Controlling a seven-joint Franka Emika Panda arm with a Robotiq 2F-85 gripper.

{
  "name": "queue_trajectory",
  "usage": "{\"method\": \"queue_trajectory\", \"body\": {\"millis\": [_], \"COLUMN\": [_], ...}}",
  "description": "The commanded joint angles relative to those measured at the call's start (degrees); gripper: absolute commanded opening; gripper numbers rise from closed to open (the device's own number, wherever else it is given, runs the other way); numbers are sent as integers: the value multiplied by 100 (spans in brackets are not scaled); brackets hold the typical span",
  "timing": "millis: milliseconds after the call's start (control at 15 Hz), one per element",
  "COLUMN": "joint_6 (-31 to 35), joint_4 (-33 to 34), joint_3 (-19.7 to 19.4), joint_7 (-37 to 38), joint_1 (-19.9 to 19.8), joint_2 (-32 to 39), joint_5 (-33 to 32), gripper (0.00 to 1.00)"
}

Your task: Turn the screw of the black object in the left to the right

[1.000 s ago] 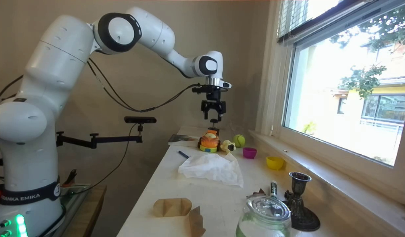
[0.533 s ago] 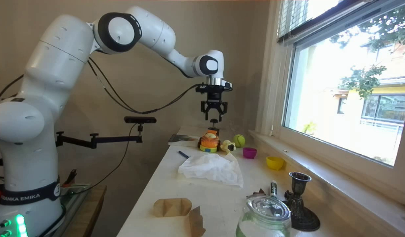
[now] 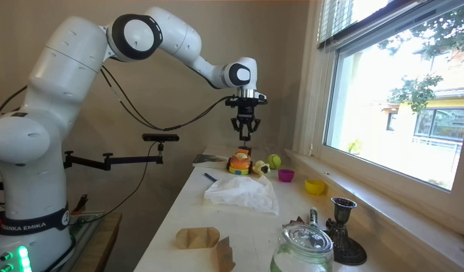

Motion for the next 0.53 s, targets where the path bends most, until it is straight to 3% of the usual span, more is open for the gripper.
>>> {"method": "queue_trajectory", "body": {"millis": [0,467], "joint_6": [8,-227], "joint_4": [-145,-178], "joint_3": [3,-147], "joint_7": [427,2684], "joint_1": [6,266], "joint_2": [-142,-170], "joint_5": [-124,-139], "gripper": [14,14]}}
